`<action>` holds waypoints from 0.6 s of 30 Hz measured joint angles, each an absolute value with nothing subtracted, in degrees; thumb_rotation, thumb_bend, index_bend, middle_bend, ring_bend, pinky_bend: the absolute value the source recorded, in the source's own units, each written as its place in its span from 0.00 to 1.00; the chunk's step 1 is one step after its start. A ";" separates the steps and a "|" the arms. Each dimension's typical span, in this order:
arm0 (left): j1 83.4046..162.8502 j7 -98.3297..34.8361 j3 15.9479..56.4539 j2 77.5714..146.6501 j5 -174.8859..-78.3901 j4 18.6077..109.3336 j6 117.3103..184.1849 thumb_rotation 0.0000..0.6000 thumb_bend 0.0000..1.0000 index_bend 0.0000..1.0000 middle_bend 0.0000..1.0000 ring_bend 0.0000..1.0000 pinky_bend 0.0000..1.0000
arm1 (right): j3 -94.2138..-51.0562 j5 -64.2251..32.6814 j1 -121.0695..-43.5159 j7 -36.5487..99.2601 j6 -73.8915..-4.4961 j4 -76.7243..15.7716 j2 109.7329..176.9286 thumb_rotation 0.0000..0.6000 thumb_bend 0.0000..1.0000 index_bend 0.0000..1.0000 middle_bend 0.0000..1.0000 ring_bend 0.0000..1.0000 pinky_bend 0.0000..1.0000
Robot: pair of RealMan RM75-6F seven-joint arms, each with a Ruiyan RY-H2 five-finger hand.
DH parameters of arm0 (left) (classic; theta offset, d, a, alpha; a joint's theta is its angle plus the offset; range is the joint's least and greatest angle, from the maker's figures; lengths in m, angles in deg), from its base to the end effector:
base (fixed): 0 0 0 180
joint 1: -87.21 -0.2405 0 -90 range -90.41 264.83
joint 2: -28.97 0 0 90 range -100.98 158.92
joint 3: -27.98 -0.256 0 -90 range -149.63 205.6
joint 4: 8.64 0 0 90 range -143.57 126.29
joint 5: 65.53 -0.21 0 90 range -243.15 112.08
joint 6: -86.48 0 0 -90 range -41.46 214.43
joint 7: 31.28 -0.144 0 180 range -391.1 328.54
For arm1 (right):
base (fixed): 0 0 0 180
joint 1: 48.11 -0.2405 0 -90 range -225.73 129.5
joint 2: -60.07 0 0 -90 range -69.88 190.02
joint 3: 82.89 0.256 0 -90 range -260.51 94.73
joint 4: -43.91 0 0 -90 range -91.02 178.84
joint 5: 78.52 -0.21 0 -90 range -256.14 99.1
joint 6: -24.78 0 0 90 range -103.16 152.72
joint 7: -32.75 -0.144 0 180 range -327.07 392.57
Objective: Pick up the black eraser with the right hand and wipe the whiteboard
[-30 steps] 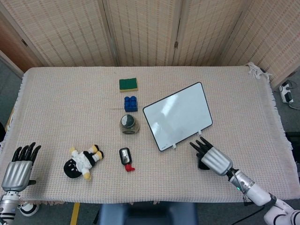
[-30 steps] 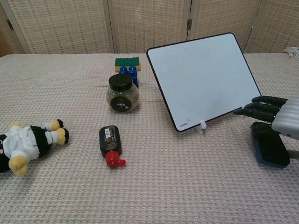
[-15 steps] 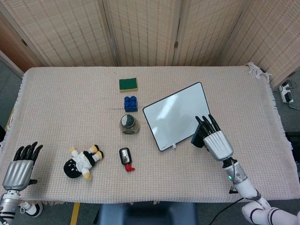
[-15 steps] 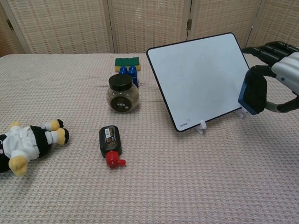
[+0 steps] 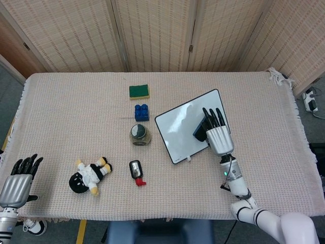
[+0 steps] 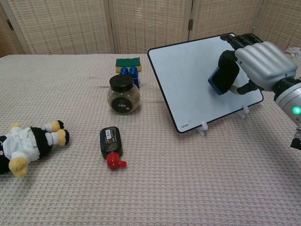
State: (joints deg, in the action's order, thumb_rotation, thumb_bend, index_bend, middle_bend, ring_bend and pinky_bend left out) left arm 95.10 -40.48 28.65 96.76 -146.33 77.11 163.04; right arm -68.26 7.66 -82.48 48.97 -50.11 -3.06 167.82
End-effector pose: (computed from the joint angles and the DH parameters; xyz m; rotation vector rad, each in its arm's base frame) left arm -0.3421 0.1898 0.1308 -1.5022 -0.8780 -0.6288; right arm -0.2050 -0.3562 -0.0187 1.5691 -0.4307 0.9724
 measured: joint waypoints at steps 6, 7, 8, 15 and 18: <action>95.06 -39.90 28.69 96.63 -146.28 76.76 163.04 1.00 0.12 0.00 0.00 0.00 0.00 | -68.40 6.63 -83.05 49.87 -49.67 -2.88 168.39 1.00 0.32 0.27 0.00 0.03 0.00; 95.04 -39.86 28.71 96.62 -146.22 76.76 163.05 1.00 0.12 0.00 0.00 0.00 0.00 | -68.42 6.42 -83.10 49.96 -49.51 -2.96 168.39 1.00 0.32 0.23 0.00 0.03 0.00; 95.03 -39.85 28.73 96.59 -146.15 76.77 163.05 1.00 0.12 0.00 0.00 0.00 0.00 | -68.47 6.16 -83.17 50.06 -49.28 -3.11 168.36 1.00 0.32 0.17 0.00 0.02 0.00; 95.00 -40.26 28.82 96.59 -145.95 76.91 163.18 1.00 0.12 0.00 0.00 0.00 0.00 | -68.87 5.32 -83.34 50.58 -48.99 -4.12 167.83 1.00 0.32 0.06 0.00 0.01 0.00; 94.92 -40.33 28.81 96.58 -146.02 76.96 163.37 1.00 0.12 0.00 0.00 0.00 0.00 | -69.15 5.42 -82.95 50.37 -49.71 -5.19 167.02 1.00 0.32 0.05 0.00 0.01 0.00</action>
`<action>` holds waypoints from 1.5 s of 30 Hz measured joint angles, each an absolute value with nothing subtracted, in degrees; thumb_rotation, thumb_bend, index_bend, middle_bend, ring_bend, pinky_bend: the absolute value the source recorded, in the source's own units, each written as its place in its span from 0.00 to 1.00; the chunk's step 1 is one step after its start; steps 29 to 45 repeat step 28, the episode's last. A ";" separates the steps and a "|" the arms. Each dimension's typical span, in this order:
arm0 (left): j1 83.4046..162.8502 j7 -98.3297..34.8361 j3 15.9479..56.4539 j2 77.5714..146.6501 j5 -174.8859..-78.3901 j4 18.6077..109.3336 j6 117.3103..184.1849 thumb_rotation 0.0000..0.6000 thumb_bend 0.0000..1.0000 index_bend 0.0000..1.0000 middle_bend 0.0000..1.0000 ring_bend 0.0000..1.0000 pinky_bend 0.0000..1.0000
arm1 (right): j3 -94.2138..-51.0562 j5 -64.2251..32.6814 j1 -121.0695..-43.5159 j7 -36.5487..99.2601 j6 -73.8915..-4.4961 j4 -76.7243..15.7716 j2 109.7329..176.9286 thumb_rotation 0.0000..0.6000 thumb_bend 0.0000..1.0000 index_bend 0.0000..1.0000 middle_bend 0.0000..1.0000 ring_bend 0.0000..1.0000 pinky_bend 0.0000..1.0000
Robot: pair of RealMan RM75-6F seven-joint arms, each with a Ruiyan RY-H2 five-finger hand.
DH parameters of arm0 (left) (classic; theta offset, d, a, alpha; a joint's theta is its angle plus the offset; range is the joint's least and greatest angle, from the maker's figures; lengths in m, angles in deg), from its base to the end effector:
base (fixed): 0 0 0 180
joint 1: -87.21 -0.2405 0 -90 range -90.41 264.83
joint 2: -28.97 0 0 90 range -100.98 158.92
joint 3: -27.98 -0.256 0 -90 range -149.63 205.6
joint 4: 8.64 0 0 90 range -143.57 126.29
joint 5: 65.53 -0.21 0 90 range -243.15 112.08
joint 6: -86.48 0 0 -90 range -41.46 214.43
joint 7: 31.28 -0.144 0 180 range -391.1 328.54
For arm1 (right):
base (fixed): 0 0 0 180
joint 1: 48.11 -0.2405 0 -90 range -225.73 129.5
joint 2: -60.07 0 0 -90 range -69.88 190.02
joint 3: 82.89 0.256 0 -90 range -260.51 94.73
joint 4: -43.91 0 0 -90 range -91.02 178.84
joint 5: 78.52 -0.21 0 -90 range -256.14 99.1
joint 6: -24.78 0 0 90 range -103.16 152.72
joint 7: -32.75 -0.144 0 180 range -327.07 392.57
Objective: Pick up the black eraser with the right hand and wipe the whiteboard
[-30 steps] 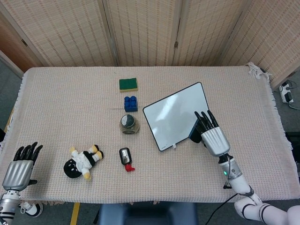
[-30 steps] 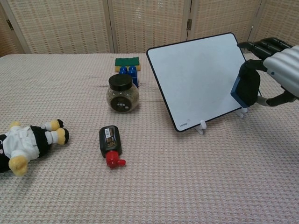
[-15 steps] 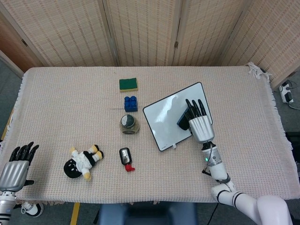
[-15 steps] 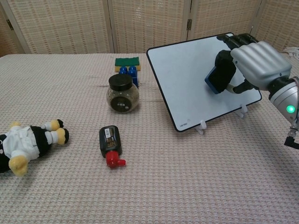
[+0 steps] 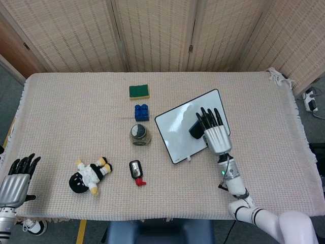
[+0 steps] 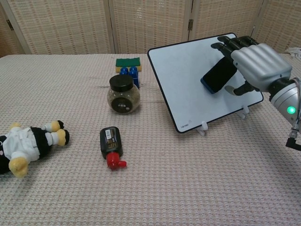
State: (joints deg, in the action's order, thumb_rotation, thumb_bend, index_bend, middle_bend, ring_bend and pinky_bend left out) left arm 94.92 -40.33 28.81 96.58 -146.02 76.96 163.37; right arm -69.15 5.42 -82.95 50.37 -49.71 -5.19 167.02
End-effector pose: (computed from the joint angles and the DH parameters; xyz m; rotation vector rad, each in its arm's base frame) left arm -0.3437 0.1896 0.1337 -1.4903 -0.8745 -0.6272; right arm -0.2031 -0.3562 -0.0191 1.5724 -0.4498 0.9601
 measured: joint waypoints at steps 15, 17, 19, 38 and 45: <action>93.83 -41.15 28.21 96.30 -149.27 78.09 167.43 1.00 0.12 0.00 0.00 0.00 0.00 | -77.75 5.33 -71.14 53.80 -54.76 -38.70 145.58 1.00 0.32 0.00 0.00 0.00 0.00; 93.44 -41.26 27.76 96.15 -150.76 78.44 168.59 1.00 0.12 0.00 0.00 0.00 0.00 | -80.85 5.16 -67.51 56.05 -56.25 -47.39 139.21 1.00 0.32 0.00 0.00 0.00 0.00; 93.09 -41.41 27.26 96.01 -152.29 78.72 169.66 1.00 0.12 0.00 0.00 0.00 0.00 | -84.24 5.38 -63.59 57.38 -58.13 -53.85 133.47 1.00 0.32 0.00 0.00 0.00 0.00; 90.42 -43.25 23.52 95.88 -160.09 79.94 175.35 1.00 0.12 0.00 0.00 0.00 0.00 | -96.24 12.81 -48.08 55.11 -69.62 -59.61 122.42 1.00 0.32 0.00 0.00 0.00 0.00; 90.42 -43.25 23.52 95.88 -160.09 79.94 175.35 1.00 0.12 0.00 0.00 0.00 0.00 | -96.24 12.81 -48.08 55.11 -69.62 -59.61 122.42 1.00 0.32 0.00 0.00 0.00 0.00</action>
